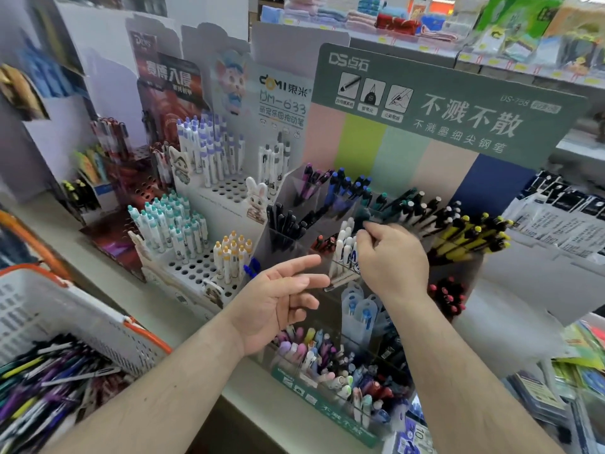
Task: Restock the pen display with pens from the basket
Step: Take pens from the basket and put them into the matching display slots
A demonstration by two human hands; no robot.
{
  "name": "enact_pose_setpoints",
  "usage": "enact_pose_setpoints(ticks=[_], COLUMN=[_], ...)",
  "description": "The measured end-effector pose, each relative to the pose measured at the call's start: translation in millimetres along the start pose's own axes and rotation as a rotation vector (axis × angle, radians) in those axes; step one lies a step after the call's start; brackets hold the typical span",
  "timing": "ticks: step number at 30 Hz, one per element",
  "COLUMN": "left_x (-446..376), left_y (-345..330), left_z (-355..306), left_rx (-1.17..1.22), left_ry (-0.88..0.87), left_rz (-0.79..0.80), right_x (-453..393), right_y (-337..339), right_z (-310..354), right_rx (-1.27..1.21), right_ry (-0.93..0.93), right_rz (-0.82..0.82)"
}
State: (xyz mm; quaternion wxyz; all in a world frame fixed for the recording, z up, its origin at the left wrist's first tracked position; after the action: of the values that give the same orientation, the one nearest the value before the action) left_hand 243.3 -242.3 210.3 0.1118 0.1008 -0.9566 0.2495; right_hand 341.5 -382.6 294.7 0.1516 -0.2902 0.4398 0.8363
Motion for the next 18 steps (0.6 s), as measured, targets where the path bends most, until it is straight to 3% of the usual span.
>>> enact_pose_setpoints(ticks=[4,7,13,18], left_x=[9.2,19.2,50.4,80.3], left_y=[10.8,26.7,83.0,162.0], left_z=[4.6,8.4,4.1,1.2], left_rx=[-0.02,-0.047,-0.007,-0.028], left_ry=[-0.021,-0.038,-0.091,-0.118], left_rz=[-0.062,-0.135,-0.264,-0.423], right_x=[8.9,26.0,82.4,146.1], right_y=[6.2,-4.7,-49.7,-100.0], right_z=[21.2,48.4,110.3,168.3], right_rx=[-0.105,-0.268,-0.566,-0.587], right_ry=[0.045,0.076,-0.003,0.002], right_rz=[-0.095,-0.058,0.264,0.483])
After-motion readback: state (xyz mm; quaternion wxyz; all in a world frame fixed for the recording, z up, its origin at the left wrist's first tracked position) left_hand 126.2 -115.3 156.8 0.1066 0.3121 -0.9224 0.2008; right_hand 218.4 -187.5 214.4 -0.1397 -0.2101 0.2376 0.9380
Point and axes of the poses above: each hand's wrist, its own x-axis away from the middle knuckle, its own y-axis out of the back of the hand, z = x × y, the point moved 8 cm from there along -x, towards the middle knuckle, and after that the axes turned 14 degrees about -z, right-handed, at the moved point
